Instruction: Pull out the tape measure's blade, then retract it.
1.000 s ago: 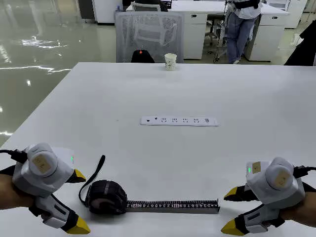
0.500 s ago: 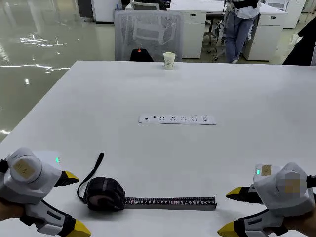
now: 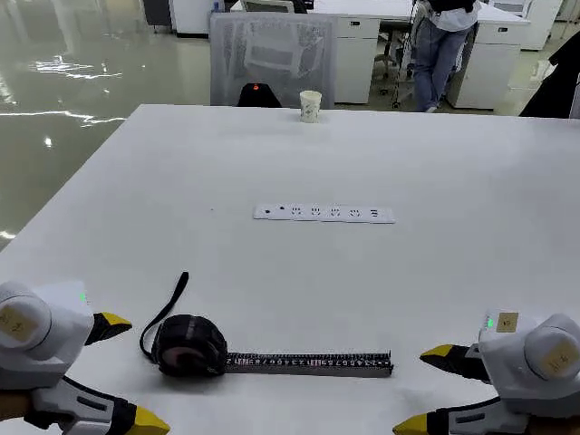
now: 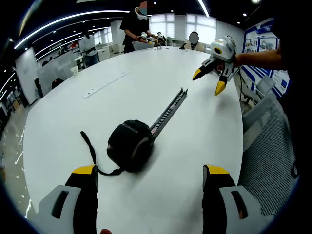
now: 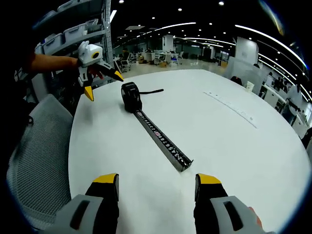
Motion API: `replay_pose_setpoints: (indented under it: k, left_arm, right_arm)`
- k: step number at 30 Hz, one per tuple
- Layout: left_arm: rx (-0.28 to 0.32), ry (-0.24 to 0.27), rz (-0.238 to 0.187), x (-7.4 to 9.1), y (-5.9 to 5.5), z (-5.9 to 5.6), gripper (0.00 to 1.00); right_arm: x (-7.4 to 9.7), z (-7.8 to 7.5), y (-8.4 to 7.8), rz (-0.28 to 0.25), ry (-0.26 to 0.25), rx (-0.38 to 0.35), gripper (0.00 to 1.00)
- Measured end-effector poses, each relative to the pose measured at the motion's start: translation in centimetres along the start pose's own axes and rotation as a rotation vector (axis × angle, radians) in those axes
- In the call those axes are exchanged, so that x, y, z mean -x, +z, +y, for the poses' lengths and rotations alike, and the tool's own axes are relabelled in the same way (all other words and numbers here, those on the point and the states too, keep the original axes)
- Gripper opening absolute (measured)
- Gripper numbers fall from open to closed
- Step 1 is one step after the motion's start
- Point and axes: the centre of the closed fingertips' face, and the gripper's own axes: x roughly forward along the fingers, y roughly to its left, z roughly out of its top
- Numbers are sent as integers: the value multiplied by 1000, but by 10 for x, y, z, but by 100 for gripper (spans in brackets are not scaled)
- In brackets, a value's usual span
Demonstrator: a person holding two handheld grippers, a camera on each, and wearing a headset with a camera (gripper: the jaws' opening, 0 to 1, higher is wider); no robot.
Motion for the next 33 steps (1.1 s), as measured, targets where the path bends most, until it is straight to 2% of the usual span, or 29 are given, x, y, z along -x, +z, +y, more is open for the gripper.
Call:
replay_pose_setpoints:
  k: [11, 21, 26, 33]
  left_arm:
    - [70, 41, -48, 3, -5, -19, 90]
    - [148, 106, -102, 9, 0, -23, 92]
    - [193, 125, -117, 12, -2, -28, 93]
    - [220, 153, -131, 17, -4, -35, 95]
  right_arm:
    - [5, 13, 6, -48, -38, -36, 66]
    - [13, 17, 11, -94, -84, -83, 70]
    - [14, 20, 9, -118, -102, -115, 72]
    - [17, 26, 11, -137, -123, -134, 75]
